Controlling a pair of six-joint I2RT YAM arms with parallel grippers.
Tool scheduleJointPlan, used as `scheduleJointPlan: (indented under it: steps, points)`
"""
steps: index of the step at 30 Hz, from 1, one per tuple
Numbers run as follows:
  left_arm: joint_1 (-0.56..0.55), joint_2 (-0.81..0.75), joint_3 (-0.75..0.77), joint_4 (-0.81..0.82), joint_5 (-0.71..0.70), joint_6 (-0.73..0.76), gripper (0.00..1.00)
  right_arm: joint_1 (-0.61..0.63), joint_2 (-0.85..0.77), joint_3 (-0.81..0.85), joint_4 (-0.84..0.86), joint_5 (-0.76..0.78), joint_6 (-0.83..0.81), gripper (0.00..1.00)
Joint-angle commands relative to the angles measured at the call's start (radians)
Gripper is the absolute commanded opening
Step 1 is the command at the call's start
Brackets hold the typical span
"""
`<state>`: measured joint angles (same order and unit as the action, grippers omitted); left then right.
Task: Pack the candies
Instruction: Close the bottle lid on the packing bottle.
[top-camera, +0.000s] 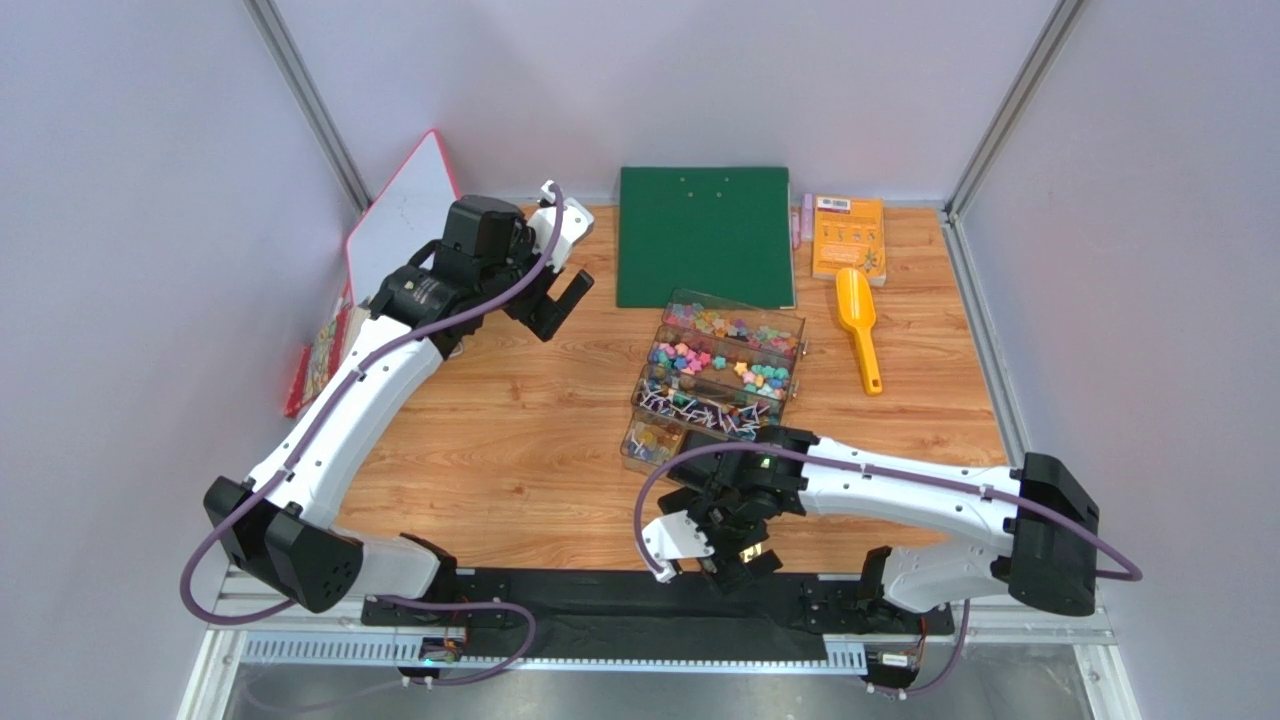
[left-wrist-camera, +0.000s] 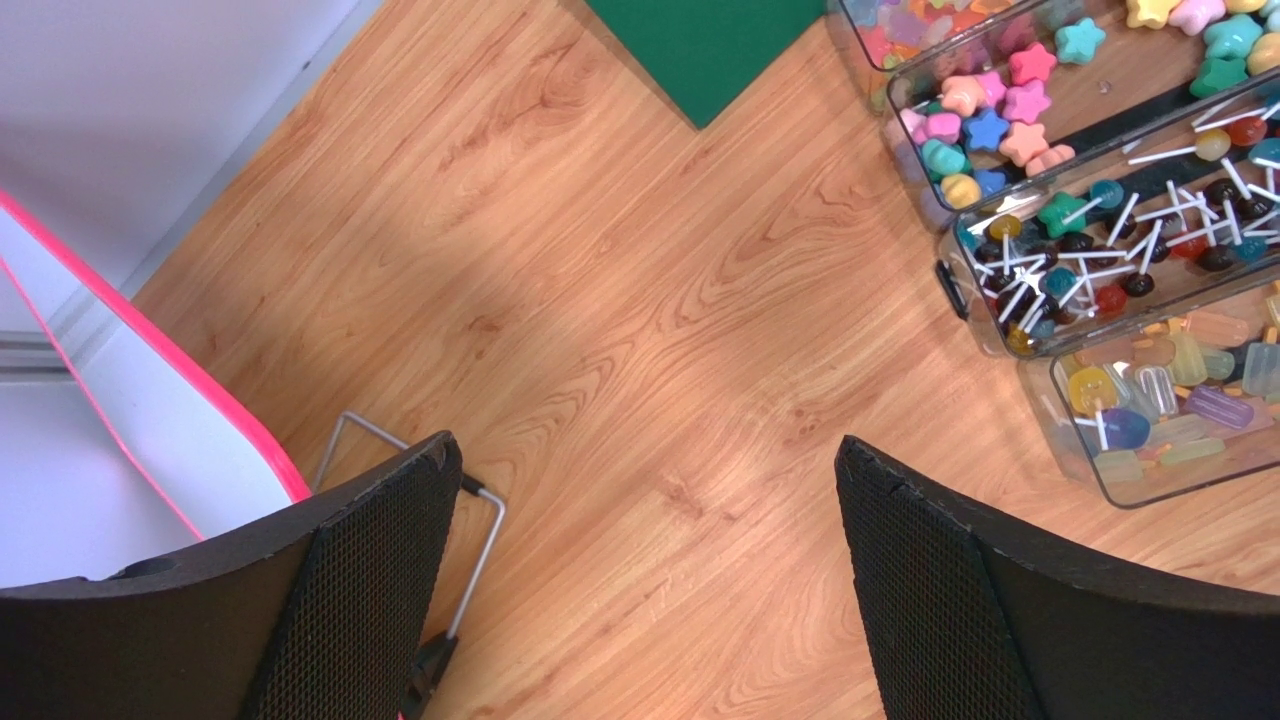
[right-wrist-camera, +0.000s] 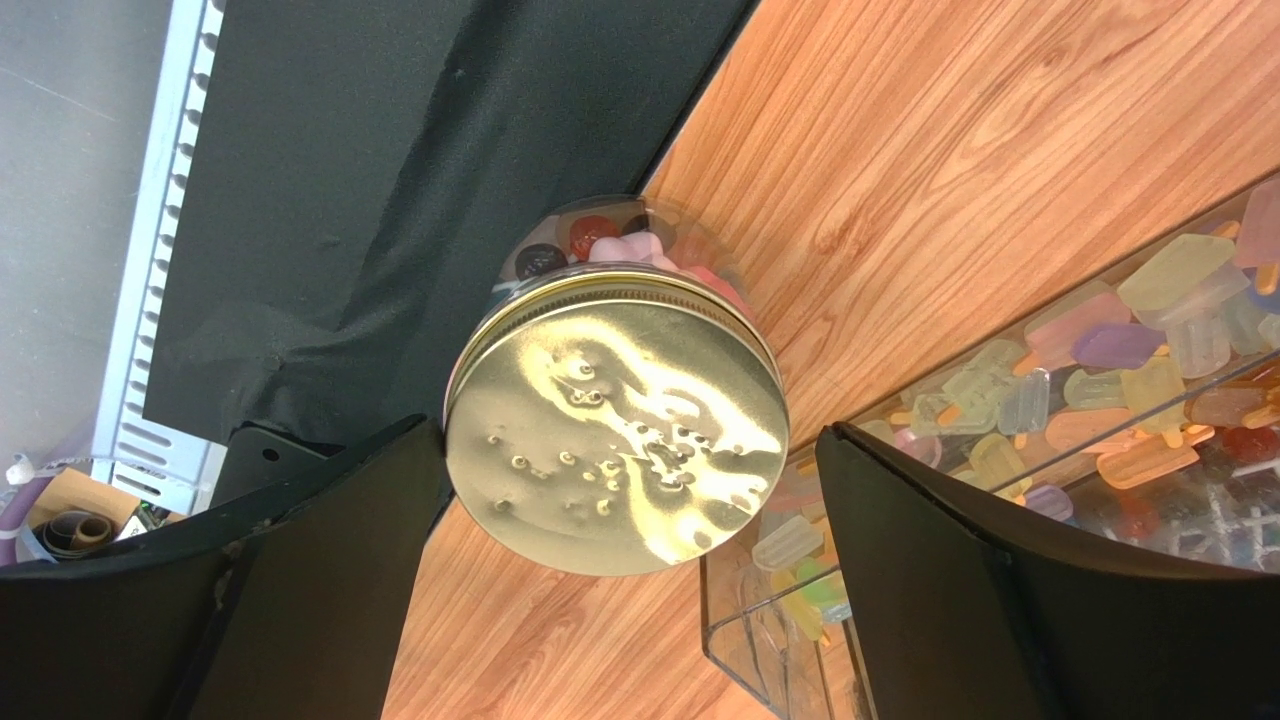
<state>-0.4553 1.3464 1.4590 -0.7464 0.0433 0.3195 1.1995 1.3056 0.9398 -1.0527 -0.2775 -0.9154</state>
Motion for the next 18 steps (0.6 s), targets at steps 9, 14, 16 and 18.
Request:
scheduleJointPlan:
  steps: [9,14,16,18]
  points:
    - [0.006,-0.027,-0.006,0.022,0.001,-0.013,1.0,0.006,-0.084,0.022,-0.047,0.02,0.001,1.0]
    - [0.007,-0.038,-0.02,0.018,0.004,-0.011,1.0,0.006,-0.137,0.034,-0.104,0.032,0.003,1.0]
    - [0.007,-0.039,-0.028,0.021,0.01,-0.011,1.0,0.006,-0.14,0.034,-0.11,0.017,0.004,0.83]
    - [0.007,-0.039,-0.037,0.019,0.012,-0.016,1.0,0.006,-0.129,0.028,-0.106,0.003,0.0,0.6]
